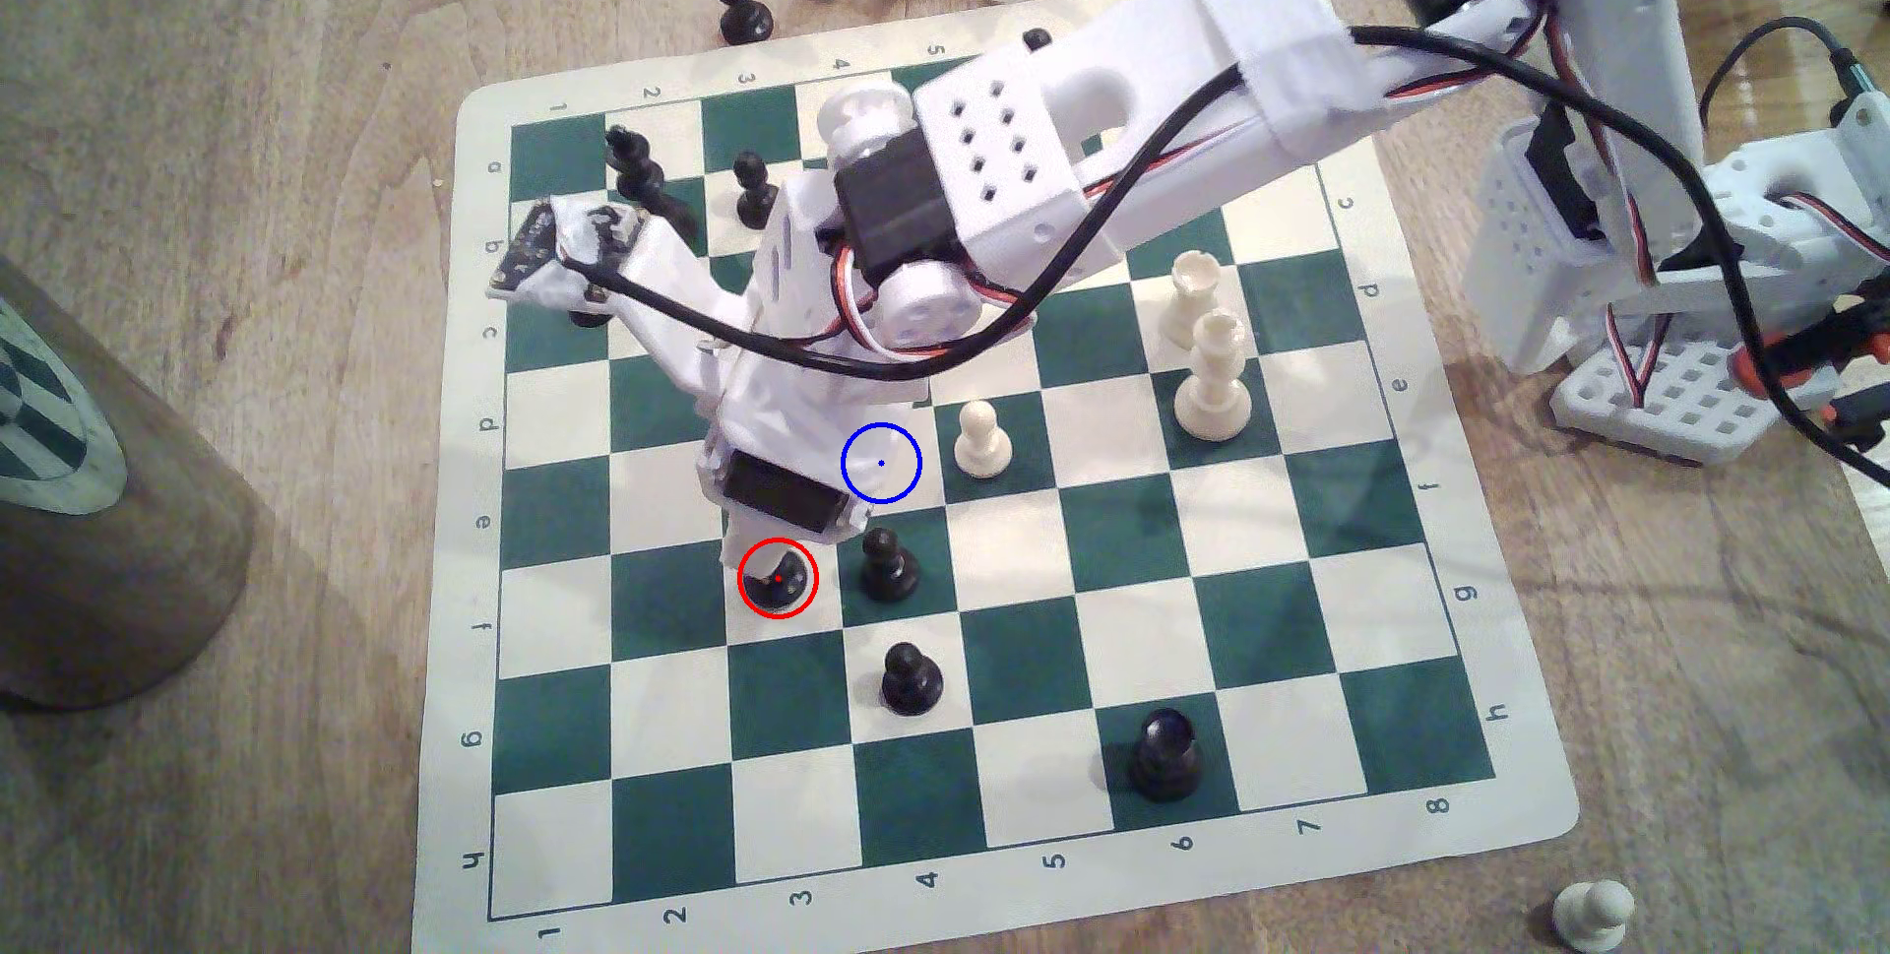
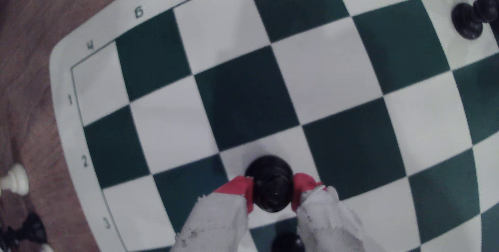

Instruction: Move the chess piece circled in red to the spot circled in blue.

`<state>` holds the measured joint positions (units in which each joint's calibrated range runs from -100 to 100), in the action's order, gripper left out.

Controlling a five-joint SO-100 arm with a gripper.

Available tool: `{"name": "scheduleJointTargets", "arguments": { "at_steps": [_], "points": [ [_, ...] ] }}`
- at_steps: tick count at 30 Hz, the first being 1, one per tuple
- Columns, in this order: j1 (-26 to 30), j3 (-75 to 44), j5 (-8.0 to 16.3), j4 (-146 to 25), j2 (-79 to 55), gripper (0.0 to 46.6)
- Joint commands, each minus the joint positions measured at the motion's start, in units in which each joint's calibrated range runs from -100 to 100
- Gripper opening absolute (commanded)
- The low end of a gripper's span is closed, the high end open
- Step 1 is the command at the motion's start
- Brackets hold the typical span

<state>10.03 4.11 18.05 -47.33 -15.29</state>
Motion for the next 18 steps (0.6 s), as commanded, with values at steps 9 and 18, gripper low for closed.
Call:
{"name": "scheduleJointTargets", "arguments": {
  "at_steps": [9, 18],
  "points": [
    [-0.06, -3.57, 0.2, 0.16, 10.62, 0.3],
    [-1.86, -2.93, -0.73, -5.41, 26.33, 0.3]
  ]
}}
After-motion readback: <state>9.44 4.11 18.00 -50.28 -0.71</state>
